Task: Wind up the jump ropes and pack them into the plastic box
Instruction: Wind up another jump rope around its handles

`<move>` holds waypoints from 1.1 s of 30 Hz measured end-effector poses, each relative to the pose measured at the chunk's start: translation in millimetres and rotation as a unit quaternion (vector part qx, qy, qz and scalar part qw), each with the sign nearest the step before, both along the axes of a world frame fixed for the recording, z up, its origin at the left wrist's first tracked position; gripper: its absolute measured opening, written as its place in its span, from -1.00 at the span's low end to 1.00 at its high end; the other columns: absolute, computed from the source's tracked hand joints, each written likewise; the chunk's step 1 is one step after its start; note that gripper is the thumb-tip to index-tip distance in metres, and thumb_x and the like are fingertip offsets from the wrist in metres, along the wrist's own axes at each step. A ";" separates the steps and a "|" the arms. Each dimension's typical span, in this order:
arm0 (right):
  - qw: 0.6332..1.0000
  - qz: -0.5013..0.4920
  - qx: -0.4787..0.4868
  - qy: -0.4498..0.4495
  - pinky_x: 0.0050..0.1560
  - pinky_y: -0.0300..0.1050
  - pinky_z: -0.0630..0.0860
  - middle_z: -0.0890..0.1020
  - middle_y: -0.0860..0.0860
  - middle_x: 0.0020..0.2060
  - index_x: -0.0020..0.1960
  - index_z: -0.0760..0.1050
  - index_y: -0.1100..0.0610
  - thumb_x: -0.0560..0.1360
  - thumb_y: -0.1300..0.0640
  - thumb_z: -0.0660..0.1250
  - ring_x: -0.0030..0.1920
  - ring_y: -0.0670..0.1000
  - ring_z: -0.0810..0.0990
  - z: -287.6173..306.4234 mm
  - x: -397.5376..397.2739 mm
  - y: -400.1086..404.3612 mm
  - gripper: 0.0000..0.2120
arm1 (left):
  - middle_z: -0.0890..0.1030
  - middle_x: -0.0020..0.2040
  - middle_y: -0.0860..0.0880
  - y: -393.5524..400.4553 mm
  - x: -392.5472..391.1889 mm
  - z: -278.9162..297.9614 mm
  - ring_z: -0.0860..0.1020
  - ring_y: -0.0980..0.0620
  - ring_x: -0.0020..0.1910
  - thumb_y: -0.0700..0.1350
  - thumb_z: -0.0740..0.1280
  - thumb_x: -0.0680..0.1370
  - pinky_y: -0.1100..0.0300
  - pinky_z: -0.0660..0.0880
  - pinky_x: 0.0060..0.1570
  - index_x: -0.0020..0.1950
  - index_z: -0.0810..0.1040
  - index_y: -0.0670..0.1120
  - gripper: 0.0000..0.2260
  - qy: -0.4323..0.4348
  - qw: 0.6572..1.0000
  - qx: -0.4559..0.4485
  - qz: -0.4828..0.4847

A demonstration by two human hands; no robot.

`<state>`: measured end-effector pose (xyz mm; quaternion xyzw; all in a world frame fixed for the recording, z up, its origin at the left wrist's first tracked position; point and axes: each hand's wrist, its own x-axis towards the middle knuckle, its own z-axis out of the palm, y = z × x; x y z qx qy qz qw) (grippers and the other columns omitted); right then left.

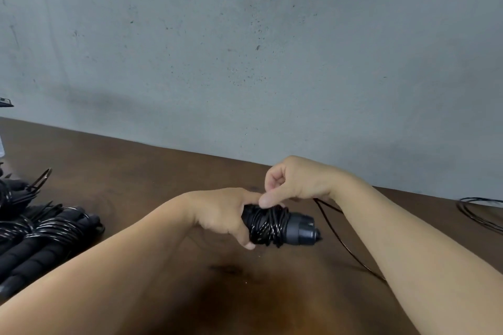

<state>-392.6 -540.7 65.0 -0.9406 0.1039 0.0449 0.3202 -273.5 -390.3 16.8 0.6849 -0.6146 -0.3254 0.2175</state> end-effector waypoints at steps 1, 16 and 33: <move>0.998 -0.021 0.049 -0.031 -0.35 -0.29 0.34 0.53 -0.09 -0.46 -0.25 0.54 0.09 0.30 -0.14 0.54 -0.45 -0.15 0.42 -2.7 -0.9 -4.0 -0.67 | 0.64 0.09 0.10 1.2 1.2 0.2 0.59 0.11 0.11 -0.22 0.53 0.38 0.23 0.46 0.18 0.25 0.50 0.13 -0.49 0.056 0.998 -0.013 0.000; 0.917 -0.215 0.274 -0.193 -0.45 -0.21 0.16 0.40 -0.08 -0.48 -0.38 0.50 -0.02 0.57 0.18 0.20 -0.44 -0.07 0.22 -51.6 4.2 -1.4 -0.63 | 0.61 -0.02 0.01 -10.2 -2.9 -18.4 0.55 0.04 -0.02 -0.15 0.50 0.33 0.02 0.47 0.21 0.44 0.34 -0.07 -0.30 0.371 0.919 -0.130 0.041; 0.966 -0.125 -0.224 -0.025 -0.32 -0.11 0.37 0.55 0.04 -0.23 -0.12 0.45 0.13 0.68 0.04 0.05 -0.23 0.06 0.54 -70.9 -7.2 21.9 -0.69 | 0.60 -0.13 -0.05 -21.0 8.7 -25.6 0.54 0.04 -0.25 -0.12 0.44 0.51 0.05 0.59 -0.06 0.28 0.44 0.12 -0.61 0.346 0.875 -0.152 0.303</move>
